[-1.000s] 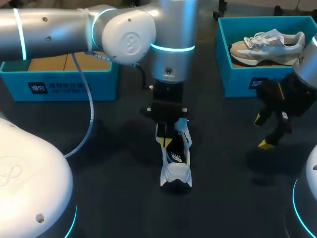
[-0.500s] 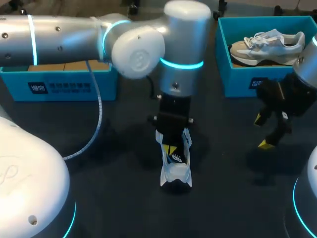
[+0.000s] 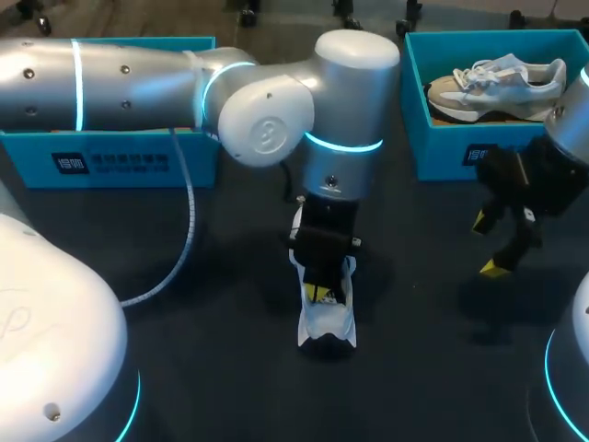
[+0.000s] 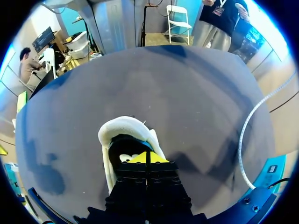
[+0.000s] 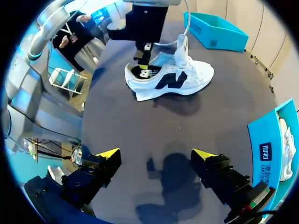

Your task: Take the shoe out of the shoebox, open the shoe tongue, remove and reinsert the insole, then place the shoe into the shoebox

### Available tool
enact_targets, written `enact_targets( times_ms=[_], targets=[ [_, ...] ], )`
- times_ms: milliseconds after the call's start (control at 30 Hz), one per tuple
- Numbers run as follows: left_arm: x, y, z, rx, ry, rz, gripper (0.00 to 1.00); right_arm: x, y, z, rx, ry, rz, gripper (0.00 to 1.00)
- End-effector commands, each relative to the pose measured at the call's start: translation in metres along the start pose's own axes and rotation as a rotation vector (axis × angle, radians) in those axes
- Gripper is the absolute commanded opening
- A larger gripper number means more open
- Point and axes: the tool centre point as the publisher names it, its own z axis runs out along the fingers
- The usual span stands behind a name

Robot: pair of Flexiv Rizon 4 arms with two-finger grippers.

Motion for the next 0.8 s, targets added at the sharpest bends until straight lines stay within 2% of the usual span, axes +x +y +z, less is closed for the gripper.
enact_targets(
  times_ms=[33, 167, 367, 567, 800],
  targets=[
    [-0.005, 0.002, 0.012, -0.006, 0.002, -0.008, 0.0, 0.0, 0.0, 0.0, 0.002, -0.001, 0.0, 1.0],
    [-0.002, 0.0, 0.002, -0.037, -0.004, -0.007, 0.0, 0.0, 0.0, 0.0, 0.002, -0.001, 0.0, 1.0],
    [0.004, 0.008, -0.01, -0.096, 0.016, -0.03, 0.0, 0.0, 0.0, 0.0, 0.002, -0.001, 0.0, 1.0],
    [0.013, 0.017, 0.005, -0.116, 0.079, -0.065, 0.0, 0.0, 0.0, 0.0, 0.002, -0.001, 0.0, 1.0],
    [0.017, 0.024, 0.022, -0.104, 0.097, -0.09, 0.0, 0.0, 0.0, 0.0, 0.002, -0.001, 0.0, 1.0]
  ],
)
